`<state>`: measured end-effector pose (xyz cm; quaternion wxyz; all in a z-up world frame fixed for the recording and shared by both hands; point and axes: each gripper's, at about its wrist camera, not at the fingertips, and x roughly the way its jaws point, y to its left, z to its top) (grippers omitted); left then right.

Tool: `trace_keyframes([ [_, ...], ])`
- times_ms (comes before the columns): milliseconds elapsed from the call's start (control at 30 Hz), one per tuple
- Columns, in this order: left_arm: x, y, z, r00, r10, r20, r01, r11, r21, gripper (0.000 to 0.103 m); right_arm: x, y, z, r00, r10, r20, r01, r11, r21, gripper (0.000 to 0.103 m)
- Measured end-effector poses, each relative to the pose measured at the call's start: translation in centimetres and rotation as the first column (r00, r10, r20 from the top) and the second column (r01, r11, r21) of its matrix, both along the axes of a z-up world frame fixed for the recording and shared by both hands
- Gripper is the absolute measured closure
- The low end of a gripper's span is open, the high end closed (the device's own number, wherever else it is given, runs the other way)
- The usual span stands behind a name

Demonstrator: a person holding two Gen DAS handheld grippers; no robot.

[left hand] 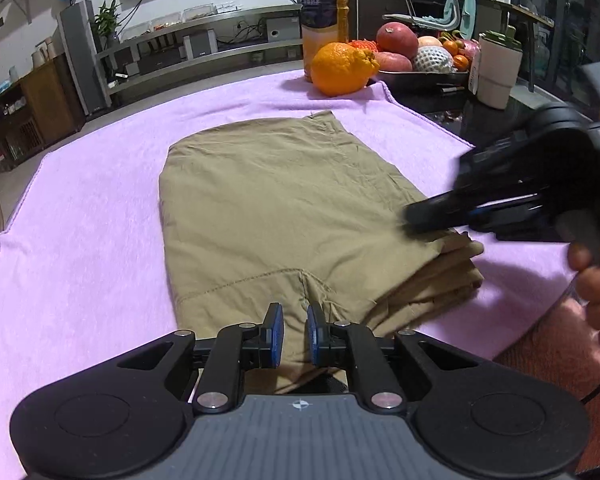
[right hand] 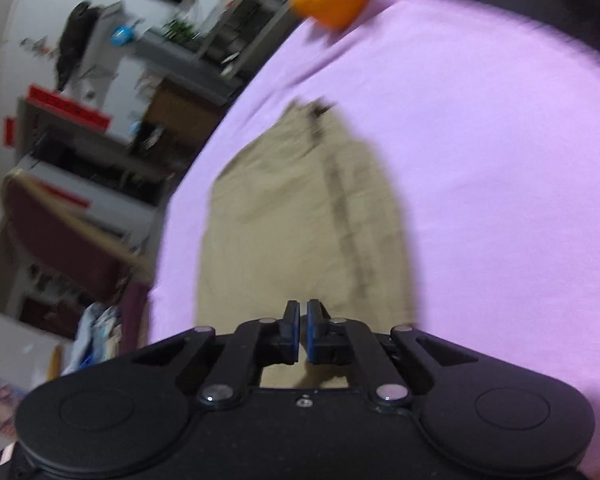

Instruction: Fold clothes

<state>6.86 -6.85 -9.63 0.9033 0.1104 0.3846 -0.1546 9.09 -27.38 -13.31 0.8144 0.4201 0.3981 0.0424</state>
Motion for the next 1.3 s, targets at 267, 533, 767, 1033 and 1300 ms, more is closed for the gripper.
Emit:
trace_keyframes([
  [267, -1.3, 4.7, 2.7, 0.998, 0.063, -0.029, -0.068, 0.977, -0.203, 0.083, -3.7, -0.4, 3.1, 0.994, -0.032, 0.102, 0.045, 0.991, -0.122, 0.086],
  [533, 1.4, 5.0, -0.1, 0.981, 0.156, -0.115, -0.180, 0.954, -0.238, 0.086, -2.9, 4.7, 3.0, 0.964, 0.197, 0.178, -0.180, 0.978, -0.109, 0.086],
  [767, 0.9, 3.5, -0.6, 0.988, 0.118, -0.101, -0.130, 0.984, -0.121, 0.084, -3.3, 1.7, 1.0, 0.999, 0.013, 0.046, -0.007, 0.991, -0.135, 0.103],
  [1033, 1.2, 7.5, 4.3, 0.969, 0.229, -0.089, -0.244, 0.939, -0.241, 0.071, -4.0, -3.4, 2.2, 0.985, -0.163, 0.053, 0.164, 0.986, -0.022, 0.074],
  [1300, 5.9, 12.6, 2.3, 0.896, 0.321, -0.305, -0.421, 0.832, -0.362, 0.051, -0.8, -4.7, 1.1, 0.996, -0.089, 0.014, 0.087, 0.992, 0.094, 0.044],
])
